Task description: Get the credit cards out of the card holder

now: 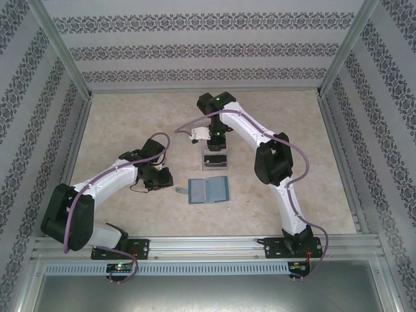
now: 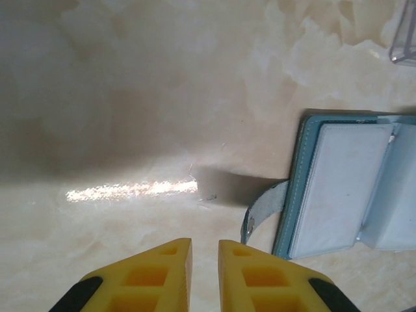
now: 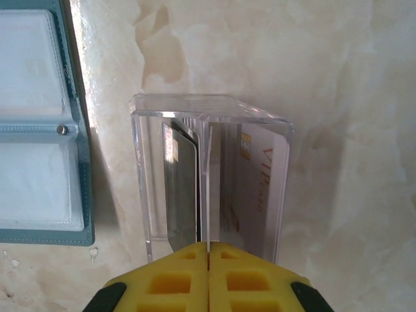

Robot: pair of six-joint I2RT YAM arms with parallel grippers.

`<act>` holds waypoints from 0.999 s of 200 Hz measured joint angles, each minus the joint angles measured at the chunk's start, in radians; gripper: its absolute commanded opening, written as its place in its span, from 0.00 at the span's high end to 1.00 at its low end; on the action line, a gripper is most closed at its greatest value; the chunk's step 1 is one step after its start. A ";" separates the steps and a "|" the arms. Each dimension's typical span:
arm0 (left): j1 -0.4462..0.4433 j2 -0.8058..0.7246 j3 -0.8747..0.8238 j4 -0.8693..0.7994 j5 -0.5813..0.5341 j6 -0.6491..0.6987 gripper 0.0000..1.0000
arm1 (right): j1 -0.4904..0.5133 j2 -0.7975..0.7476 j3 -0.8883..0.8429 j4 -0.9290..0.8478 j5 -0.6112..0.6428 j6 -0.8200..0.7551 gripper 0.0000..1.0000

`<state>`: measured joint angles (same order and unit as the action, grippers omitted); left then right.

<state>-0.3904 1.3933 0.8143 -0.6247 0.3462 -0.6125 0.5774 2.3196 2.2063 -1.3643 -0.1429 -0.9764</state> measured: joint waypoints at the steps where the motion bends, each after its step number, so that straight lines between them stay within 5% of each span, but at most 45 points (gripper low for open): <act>1: 0.000 0.000 0.000 0.000 0.000 0.000 0.82 | 0.000 0.001 0.000 -0.001 -0.001 0.000 0.88; 37: 0.000 0.004 0.004 0.000 0.000 0.000 0.80 | 0.000 0.011 0.000 -0.007 -0.002 0.005 0.78; 125: 0.000 0.007 0.013 0.010 0.023 -0.001 0.78 | -0.030 -0.106 -0.109 0.130 0.050 0.074 0.74; 200: 0.000 0.042 0.030 0.034 0.057 -0.003 0.77 | -0.029 -0.195 -0.324 0.264 0.047 0.119 0.52</act>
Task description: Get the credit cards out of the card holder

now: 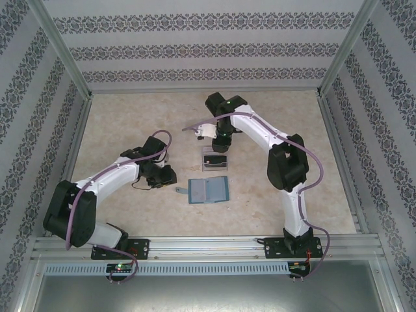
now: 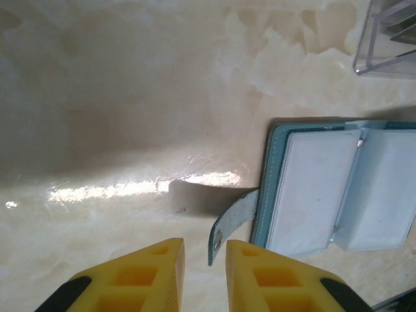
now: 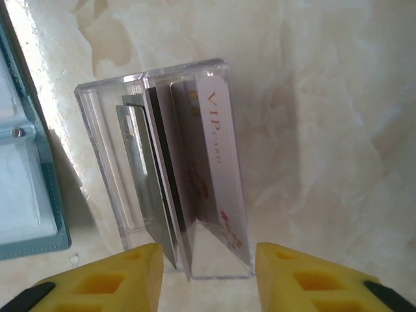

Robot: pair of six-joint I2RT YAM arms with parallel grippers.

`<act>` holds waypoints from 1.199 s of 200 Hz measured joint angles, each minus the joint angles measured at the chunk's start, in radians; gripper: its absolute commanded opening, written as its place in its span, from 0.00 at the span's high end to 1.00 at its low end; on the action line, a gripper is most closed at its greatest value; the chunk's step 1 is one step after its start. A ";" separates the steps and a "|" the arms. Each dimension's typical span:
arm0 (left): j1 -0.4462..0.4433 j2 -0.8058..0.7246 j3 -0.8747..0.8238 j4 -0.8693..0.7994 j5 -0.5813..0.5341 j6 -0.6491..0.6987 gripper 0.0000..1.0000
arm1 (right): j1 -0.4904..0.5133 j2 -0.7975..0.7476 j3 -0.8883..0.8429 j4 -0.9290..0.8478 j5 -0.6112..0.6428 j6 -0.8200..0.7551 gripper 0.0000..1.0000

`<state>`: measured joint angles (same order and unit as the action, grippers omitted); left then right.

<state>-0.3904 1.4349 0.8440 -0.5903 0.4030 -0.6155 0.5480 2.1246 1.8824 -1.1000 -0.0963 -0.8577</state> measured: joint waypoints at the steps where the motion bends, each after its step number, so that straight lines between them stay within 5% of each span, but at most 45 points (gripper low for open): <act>1: 0.000 0.001 0.000 0.000 0.001 0.000 0.77 | 0.000 0.000 -0.001 0.002 0.000 0.000 0.52; 184: 0.000 0.018 0.014 0.008 0.012 -0.007 0.76 | 0.000 0.007 -0.038 0.141 0.046 0.053 0.51; 240: 0.000 0.027 0.029 0.026 0.012 -0.017 0.76 | 0.028 -0.126 -0.167 0.275 0.066 0.274 0.70</act>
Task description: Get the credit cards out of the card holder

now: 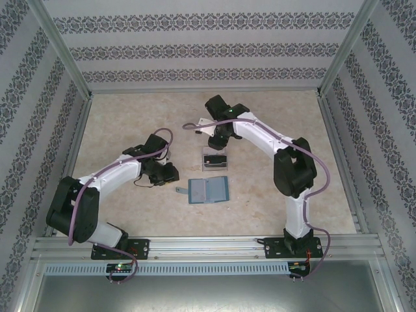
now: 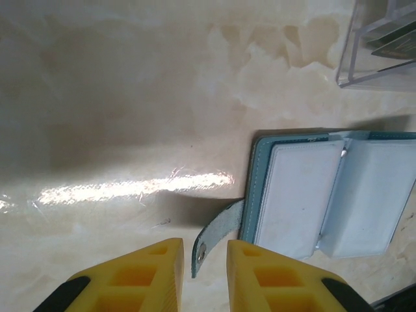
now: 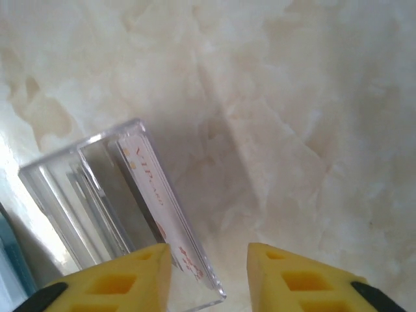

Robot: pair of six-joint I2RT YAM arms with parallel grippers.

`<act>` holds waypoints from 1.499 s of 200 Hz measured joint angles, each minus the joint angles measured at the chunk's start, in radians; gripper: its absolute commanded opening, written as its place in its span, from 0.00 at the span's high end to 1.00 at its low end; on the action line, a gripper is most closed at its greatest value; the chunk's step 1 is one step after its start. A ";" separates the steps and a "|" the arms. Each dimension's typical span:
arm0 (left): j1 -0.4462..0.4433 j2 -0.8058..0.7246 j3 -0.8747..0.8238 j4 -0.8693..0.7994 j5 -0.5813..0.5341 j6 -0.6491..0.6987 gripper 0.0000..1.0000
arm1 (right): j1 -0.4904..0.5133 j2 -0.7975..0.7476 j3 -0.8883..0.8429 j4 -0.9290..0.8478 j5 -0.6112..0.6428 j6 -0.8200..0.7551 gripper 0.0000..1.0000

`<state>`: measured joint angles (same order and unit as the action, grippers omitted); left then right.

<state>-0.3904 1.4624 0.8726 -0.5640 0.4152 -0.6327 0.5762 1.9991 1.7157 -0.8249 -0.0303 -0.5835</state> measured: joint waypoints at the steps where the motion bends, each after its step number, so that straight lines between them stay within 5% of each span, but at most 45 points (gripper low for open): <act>1: 0.000 0.000 0.001 0.001 0.000 0.000 0.76 | 0.002 -0.005 -0.004 0.006 0.000 0.008 0.70; 86: -0.023 0.074 0.059 0.025 0.045 0.002 0.81 | 0.101 -0.184 -0.211 0.110 0.035 0.609 0.73; 159: -0.088 0.173 0.091 0.026 0.083 0.024 0.90 | 0.129 -0.286 -0.433 0.225 -0.206 1.062 0.74; 300: -0.095 0.181 -0.007 0.027 0.070 0.031 0.95 | 0.234 -0.293 -0.578 0.379 -0.301 1.324 0.74</act>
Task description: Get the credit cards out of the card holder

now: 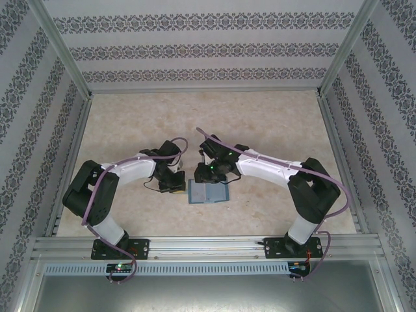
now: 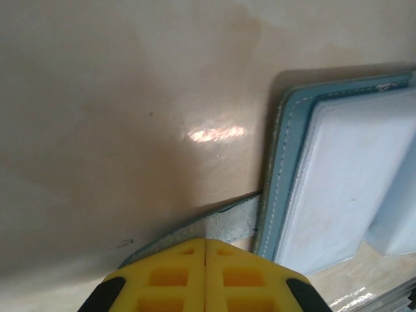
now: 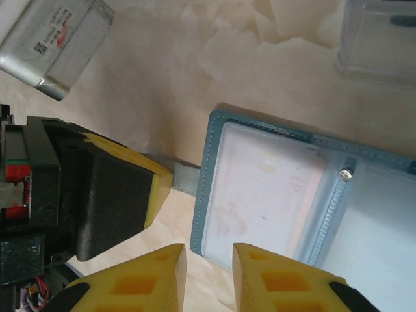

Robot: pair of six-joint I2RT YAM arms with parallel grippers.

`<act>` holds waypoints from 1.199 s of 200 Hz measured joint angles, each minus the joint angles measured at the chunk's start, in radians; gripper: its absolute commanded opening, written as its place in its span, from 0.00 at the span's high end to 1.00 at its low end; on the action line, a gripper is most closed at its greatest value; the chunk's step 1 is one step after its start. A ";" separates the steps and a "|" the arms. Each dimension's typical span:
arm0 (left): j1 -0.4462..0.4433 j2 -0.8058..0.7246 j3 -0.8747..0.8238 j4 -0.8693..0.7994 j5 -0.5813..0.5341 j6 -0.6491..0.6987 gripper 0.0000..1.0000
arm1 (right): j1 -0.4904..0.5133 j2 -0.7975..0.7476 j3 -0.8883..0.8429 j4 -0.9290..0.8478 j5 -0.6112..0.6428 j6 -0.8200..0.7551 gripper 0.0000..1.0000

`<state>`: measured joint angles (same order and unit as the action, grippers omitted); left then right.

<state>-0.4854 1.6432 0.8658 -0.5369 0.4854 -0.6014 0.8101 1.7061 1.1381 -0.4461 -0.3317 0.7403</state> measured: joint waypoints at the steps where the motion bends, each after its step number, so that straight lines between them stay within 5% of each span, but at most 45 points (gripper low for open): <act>1: 0.000 0.000 0.000 0.000 0.000 0.000 0.95 | 0.000 0.000 -0.001 0.002 0.000 0.003 0.74; 185: 0.000 -0.018 -0.034 0.038 0.002 0.000 0.94 | 0.057 0.144 -0.035 0.161 -0.053 0.163 0.76; 240: 0.000 -0.018 -0.035 0.038 0.002 0.000 0.94 | 0.059 0.158 -0.035 0.153 -0.048 0.170 0.69</act>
<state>-0.4854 1.6257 0.8310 -0.4988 0.4870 -0.6014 0.8692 1.8641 1.1034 -0.2935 -0.3798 0.9104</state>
